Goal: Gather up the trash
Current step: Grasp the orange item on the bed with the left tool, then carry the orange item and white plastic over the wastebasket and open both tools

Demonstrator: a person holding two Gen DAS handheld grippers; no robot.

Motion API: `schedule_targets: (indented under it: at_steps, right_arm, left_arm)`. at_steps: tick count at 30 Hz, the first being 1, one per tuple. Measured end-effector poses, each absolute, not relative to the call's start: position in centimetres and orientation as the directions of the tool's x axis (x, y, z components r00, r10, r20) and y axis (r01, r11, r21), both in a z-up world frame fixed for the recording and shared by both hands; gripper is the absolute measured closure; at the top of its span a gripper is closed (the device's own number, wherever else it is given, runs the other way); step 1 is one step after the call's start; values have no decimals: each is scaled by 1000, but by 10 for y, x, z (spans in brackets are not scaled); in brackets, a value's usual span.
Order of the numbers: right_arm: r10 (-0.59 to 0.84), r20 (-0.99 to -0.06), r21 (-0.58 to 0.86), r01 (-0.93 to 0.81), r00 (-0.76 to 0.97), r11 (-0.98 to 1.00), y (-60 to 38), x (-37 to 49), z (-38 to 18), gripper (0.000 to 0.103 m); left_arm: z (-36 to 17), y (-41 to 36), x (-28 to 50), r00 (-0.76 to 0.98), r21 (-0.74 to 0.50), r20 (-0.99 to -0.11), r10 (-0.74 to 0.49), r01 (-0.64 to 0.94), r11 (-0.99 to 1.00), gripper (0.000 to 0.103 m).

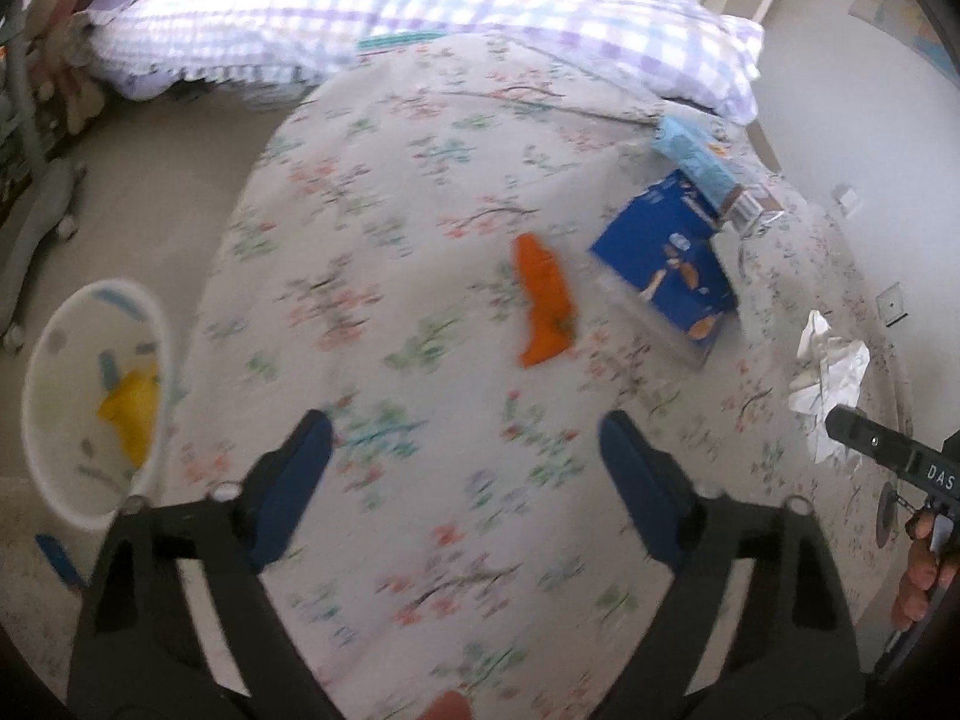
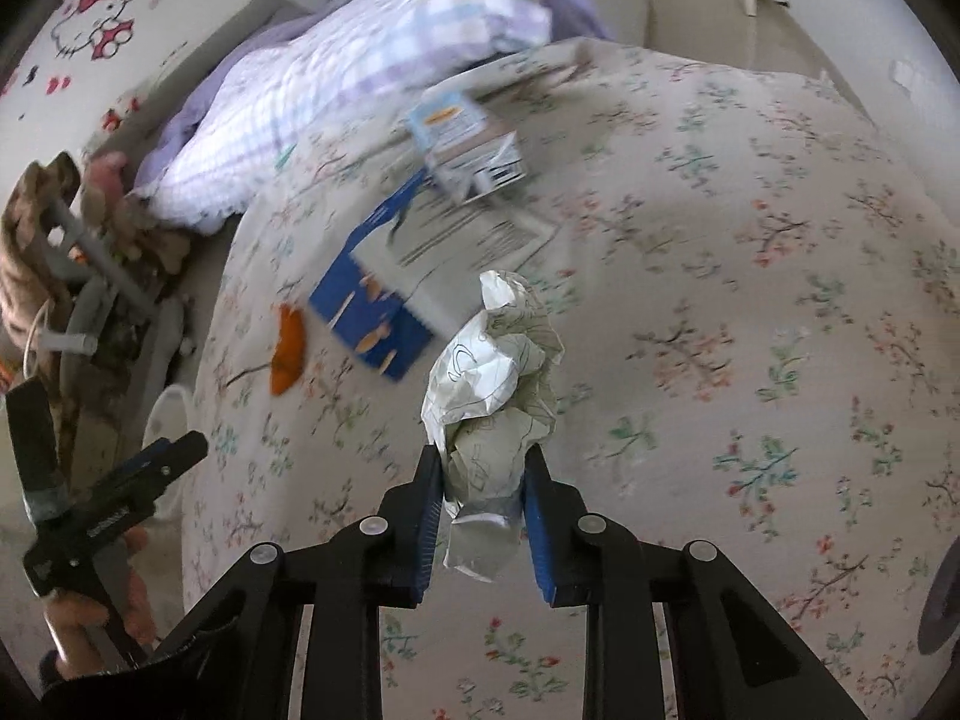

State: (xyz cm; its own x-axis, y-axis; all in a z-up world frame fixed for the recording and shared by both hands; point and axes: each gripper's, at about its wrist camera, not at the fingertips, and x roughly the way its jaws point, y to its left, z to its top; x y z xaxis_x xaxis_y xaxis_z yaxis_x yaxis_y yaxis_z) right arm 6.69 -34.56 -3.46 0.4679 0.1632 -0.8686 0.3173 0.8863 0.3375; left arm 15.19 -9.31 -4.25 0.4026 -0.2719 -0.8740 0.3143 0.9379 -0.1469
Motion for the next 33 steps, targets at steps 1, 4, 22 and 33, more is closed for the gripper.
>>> schedule_targets:
  at_steps: [1,4,22,33]
  right_arm:
    - [159,-870,334,322,467,886,-348,67,-35,77]
    - [167,-870,344,329,464,879,-354,69,-36,77]
    - [156,-876,348,374,457,859,-376,71,-42,77]
    - [185,-839,384,318,511,867,-351,70,-13,77]
  left_arm:
    - [-46,-99,153,403,-154,-869,-286,328,932,27]
    - [-57,-115,157,409,-156,-859,-307,363,919,44]
    - [-76,-139,184,437,-159,-847,-304,339,927,81]
    - [-48,-112,168,429,-141,-861,-273,314,939,83]
